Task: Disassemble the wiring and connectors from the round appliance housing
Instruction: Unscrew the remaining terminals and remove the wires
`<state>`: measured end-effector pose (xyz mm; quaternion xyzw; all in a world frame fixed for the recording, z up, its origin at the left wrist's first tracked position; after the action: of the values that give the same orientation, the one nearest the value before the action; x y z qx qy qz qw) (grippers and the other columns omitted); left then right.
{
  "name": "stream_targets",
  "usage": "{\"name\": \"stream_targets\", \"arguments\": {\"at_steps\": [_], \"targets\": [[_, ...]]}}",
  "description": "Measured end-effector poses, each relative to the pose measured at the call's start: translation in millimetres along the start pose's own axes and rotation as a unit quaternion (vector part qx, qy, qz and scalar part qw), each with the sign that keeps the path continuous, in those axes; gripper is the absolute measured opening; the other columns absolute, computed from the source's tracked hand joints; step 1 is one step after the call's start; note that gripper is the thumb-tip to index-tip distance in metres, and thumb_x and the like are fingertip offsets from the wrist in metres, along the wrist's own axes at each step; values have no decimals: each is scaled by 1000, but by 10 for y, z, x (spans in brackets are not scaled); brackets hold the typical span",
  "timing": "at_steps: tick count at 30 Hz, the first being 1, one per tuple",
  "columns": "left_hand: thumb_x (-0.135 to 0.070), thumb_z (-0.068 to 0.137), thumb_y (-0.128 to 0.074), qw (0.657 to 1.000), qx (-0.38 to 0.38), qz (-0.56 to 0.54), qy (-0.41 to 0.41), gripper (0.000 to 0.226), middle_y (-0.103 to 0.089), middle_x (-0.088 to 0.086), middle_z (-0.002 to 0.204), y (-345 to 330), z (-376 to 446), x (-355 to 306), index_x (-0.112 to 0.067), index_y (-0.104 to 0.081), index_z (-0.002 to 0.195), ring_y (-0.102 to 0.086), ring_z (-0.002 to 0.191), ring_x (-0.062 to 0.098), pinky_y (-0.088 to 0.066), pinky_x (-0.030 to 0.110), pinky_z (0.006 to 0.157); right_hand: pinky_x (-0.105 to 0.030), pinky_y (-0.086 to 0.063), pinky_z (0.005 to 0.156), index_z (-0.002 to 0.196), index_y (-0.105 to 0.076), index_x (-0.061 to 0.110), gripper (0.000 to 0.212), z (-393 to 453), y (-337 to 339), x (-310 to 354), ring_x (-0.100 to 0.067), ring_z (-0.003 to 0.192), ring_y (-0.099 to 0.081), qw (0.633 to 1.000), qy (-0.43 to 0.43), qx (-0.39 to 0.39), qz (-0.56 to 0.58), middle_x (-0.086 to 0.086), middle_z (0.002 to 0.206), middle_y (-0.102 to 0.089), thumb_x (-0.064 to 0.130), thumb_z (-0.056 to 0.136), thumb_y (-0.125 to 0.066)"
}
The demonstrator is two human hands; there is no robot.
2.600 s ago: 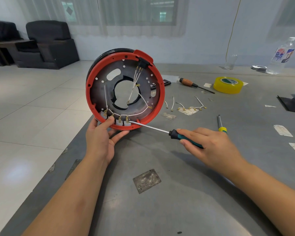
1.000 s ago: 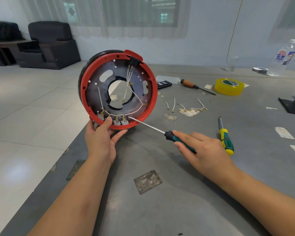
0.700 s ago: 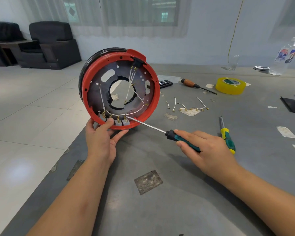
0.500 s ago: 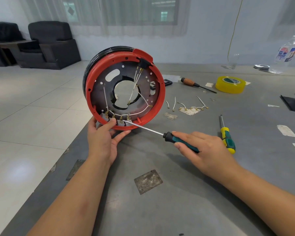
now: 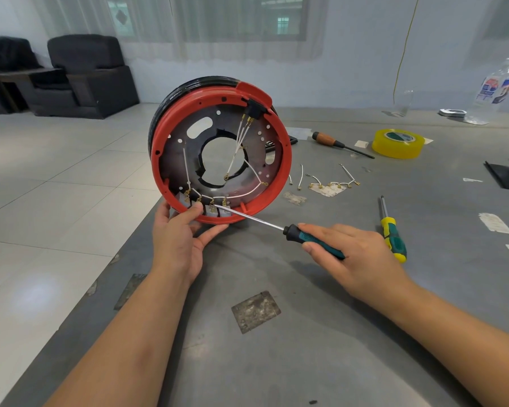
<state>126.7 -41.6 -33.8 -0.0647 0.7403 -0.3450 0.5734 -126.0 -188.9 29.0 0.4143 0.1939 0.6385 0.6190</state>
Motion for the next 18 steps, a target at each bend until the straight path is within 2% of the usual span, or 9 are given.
{"name": "stream_targets", "arguments": {"at_steps": [4, 8, 11, 13, 15, 18], "targets": [[4, 101, -60, 1000, -4, 5, 1, 48, -72, 11, 131, 7, 1, -13, -22, -58, 141, -78, 102, 36, -65, 56, 76, -32, -58, 69, 138, -63, 28, 47, 4, -16, 4, -12, 80, -65, 999, -13, 18, -28, 6, 96, -72, 49, 99, -48], [3, 101, -60, 1000, 2, 25, -6, 45, -72, 12, 130, 11, -3, -25, -21, -59, 140, -78, 103, 35, -65, 53, 74, -31, -57, 79, 143, -57, 35, 59, 25, -58, 2, -12, 94, -66, 996, -55, 60, -34, 10, 109, -72, 63, 95, -36], [3, 101, -60, 999, 11, 39, -13, 45, -72, 9, 130, -7, -15, -29, -20, -59, 140, -78, 104, 34, -65, 52, 74, -34, -55, 83, 133, -65, 35, 46, 87, -41, -67, -11, 94, -65, 992, -93, 80, -24, 9, 106, -74, 56, 95, -49], [3, 101, -60, 999, 12, 42, -13, 46, -73, 7, 129, -15, -17, -23, -19, -58, 142, -77, 106, 34, -65, 53, 75, -34, -55, 77, 124, -69, 35, 36, 136, -59, -135, -9, 85, -64, 985, -125, 117, -17, 10, 96, -74, 52, 96, -55], [3, 101, -61, 999, 14, 46, -13, 47, -74, 6, 129, -24, -18, -16, -17, -57, 144, -77, 106, 35, -65, 55, 76, -33, -54, 72, 120, -71, 35, 32, 154, -102, -183, -8, 77, -62, 976, -148, 158, -5, 8, 88, -72, 50, 97, -55], [2, 101, -61, 998, 15, 56, -12, 47, -74, 8, 127, -34, -21, -10, -16, -56, 144, -78, 103, 35, -65, 55, 76, -37, -55, 69, 125, -67, 38, 32, 167, -125, -205, -10, 74, -62, 971, -152, 183, -8, 6, 90, -72, 48, 100, -51]]}}
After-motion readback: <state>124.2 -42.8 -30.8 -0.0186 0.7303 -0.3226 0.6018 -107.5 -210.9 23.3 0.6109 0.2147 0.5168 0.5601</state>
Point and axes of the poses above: each hand's wrist, its own z-axis towards the middle knuckle, its own y-axis out of the back of the hand, x = y × z, the point moved 7 cm from there along z, towards the middle knuckle
